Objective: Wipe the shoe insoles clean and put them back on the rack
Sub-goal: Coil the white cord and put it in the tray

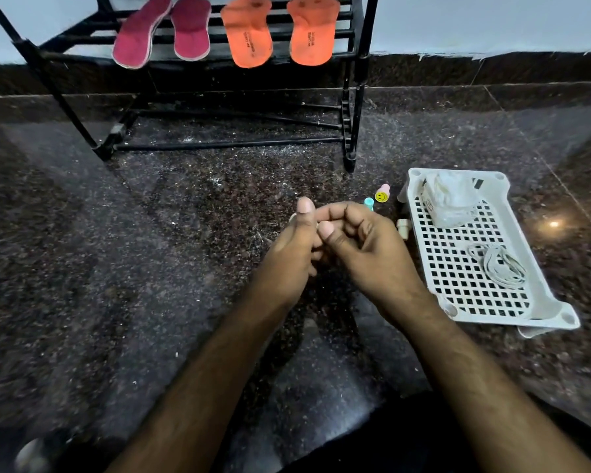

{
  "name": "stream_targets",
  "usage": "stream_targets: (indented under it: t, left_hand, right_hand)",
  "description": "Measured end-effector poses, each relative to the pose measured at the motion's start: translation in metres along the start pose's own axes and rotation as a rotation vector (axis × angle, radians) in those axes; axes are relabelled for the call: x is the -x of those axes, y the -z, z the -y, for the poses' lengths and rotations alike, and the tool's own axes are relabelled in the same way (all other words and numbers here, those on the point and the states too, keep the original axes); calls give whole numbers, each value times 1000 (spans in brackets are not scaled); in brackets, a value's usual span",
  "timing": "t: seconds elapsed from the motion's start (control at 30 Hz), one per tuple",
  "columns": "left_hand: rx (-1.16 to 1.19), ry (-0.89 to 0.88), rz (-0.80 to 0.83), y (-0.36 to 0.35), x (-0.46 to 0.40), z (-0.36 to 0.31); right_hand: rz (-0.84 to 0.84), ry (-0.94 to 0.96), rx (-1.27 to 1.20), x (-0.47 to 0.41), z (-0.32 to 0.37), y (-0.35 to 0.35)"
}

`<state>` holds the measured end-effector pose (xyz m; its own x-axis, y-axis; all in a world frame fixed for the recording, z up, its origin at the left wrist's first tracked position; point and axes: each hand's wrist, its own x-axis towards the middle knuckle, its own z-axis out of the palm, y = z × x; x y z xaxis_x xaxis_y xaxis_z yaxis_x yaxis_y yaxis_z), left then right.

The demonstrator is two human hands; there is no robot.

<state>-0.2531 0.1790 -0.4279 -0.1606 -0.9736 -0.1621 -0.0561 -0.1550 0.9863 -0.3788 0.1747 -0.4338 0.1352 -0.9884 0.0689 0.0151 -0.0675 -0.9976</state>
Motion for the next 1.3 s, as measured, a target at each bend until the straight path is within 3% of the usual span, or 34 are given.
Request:
stream_targets:
  t: [0.1, 0.2, 0.3, 0.6, 0.93, 1.1, 1.3]
  left_hand:
    - [400, 2, -82, -1, -2, -5]
    - [772, -26, -56, 10, -5, -7]
    - [942, -23, 12, 18, -4, -10]
    - [992, -16, 40, 24, -4, -10]
    - [1100, 1, 145, 18, -2, -5]
    - [1002, 17, 93, 14, -3, -1]
    - [923, 44, 34, 8, -4, 2]
  right_hand:
    - [22, -19, -16, 0, -2, -4]
    - [40, -111, 13, 1, -4, -3]
    - [37, -222, 29, 2, -4, -2]
    - [136, -206, -20, 4, 0, 5]
    - [51, -217, -314, 4, -5, -2]
    - [24, -234, -176, 5, -9, 0]
    - [157, -222, -81, 11, -2, 6]
